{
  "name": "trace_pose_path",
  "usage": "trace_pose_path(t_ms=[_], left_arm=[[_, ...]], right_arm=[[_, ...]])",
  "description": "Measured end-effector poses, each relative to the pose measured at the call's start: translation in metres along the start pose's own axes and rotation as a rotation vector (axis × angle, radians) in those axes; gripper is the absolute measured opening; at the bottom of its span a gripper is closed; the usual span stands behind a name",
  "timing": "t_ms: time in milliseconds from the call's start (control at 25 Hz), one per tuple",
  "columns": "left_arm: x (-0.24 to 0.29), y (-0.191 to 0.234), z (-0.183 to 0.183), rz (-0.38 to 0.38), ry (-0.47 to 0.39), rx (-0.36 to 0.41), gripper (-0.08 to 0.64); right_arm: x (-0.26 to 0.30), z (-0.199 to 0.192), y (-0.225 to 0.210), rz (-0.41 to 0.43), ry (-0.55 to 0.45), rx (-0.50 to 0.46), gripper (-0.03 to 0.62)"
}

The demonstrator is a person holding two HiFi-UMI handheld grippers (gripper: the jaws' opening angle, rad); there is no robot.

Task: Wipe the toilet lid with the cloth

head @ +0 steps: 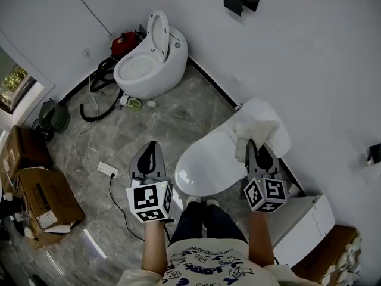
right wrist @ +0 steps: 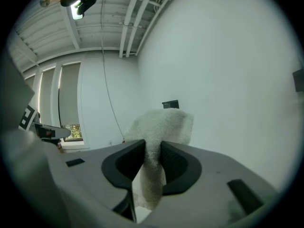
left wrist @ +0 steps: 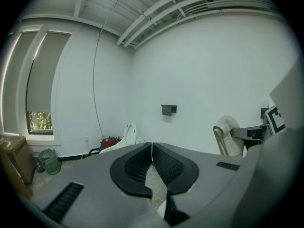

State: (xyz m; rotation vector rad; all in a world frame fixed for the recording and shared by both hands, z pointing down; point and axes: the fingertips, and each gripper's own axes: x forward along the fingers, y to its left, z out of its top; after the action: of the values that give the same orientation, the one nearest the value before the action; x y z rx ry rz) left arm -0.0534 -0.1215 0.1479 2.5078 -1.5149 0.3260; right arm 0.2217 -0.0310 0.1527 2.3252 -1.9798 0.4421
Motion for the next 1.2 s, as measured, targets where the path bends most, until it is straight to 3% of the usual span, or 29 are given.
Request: trace_pose_path(t_ms=[640,1200], left_arm=[[0.058,-0.002,-0.057,0.056,0.122,0.004,0.008],[0.114,0.023,-0.166,0.155,0.272,0.053,0.009]], right_arm=[[0.080,-0.059,-0.041,0.044,0.141,0.000,0.092],[0.169,-0.204,-0.088,0.044,0.359,-0.031,0.092]])
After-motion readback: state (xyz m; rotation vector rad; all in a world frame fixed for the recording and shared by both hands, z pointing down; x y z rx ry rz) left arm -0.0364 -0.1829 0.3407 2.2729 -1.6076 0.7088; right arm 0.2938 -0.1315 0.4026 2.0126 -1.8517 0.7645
